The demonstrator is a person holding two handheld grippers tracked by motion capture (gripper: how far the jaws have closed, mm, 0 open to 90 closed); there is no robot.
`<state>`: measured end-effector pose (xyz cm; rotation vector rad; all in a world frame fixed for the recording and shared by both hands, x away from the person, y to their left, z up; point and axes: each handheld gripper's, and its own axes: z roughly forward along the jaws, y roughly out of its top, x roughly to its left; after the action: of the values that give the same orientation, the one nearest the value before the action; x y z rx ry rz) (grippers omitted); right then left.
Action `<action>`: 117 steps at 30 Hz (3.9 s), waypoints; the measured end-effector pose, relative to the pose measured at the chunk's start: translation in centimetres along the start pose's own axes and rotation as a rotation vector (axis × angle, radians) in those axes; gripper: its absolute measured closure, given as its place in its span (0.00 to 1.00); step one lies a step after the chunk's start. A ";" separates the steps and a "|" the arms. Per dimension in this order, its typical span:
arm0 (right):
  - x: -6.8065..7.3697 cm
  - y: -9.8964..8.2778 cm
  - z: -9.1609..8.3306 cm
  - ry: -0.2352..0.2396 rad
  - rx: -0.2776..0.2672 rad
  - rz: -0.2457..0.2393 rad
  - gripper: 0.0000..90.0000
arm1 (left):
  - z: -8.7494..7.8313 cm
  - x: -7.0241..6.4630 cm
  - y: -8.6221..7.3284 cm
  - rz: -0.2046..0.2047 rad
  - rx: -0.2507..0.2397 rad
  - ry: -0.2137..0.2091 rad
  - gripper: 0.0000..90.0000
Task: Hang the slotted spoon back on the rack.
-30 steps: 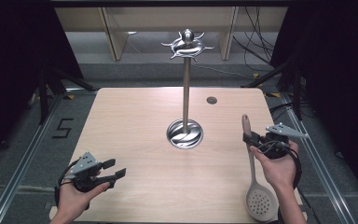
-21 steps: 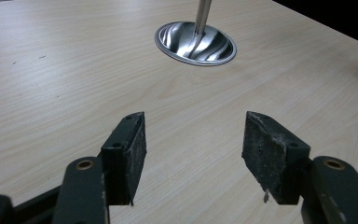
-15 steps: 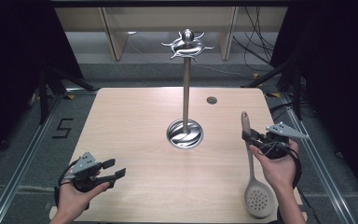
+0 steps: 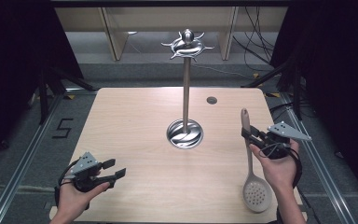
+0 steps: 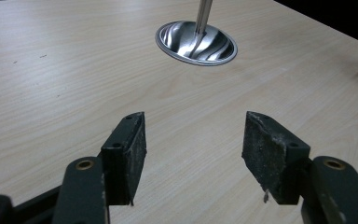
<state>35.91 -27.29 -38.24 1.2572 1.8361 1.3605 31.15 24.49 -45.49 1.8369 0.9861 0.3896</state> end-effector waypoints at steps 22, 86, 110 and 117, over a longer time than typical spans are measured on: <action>0.5 0.8 -0.6 -0.001 -0.091 -0.027 0.77 | -0.1 0.2 0.0 0.013 -0.001 0.001 0.43; 3.7 5.5 -0.5 0.018 -0.229 -0.089 0.77 | -0.1 0.2 -0.1 -0.001 -0.006 -0.001 0.43; 5.4 7.6 1.1 0.057 -0.238 -0.129 0.77 | -0.2 0.2 0.0 -0.009 -0.002 0.007 0.43; 5.9 8.0 1.3 0.066 -0.230 -0.124 0.77 | -0.1 0.2 0.0 0.001 -0.010 -0.001 0.43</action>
<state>37.39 -20.89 -30.65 0.9762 1.7128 1.5101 31.22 24.76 -45.48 1.8289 0.9809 0.3929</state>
